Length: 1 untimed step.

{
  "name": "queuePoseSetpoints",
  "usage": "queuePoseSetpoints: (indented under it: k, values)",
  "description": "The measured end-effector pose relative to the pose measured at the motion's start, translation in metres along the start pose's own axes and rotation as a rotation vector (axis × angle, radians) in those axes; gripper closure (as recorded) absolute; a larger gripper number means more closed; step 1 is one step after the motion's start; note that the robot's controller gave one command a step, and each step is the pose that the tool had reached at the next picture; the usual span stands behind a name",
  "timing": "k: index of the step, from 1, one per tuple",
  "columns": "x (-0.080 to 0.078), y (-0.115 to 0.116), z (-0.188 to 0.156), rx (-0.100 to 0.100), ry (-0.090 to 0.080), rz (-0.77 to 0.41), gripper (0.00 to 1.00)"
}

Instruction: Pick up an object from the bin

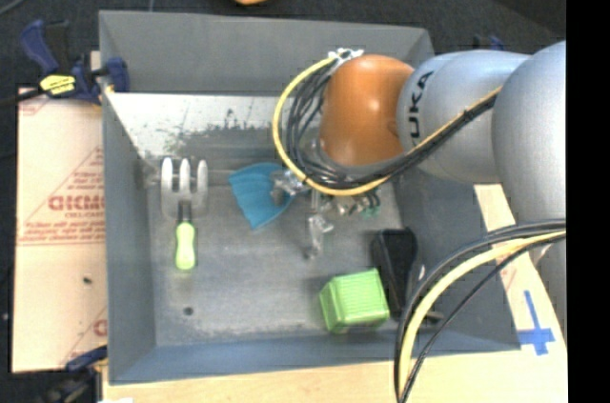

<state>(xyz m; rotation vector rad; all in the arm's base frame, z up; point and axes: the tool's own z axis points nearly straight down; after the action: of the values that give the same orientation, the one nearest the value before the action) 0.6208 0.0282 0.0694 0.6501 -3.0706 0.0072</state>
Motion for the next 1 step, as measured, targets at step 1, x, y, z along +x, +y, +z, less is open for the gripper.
queuePoseSetpoints:
  k: [1]
  values:
    - [-0.0154,-0.0232,-0.0101,0.002,-0.003,-0.078,0.0]
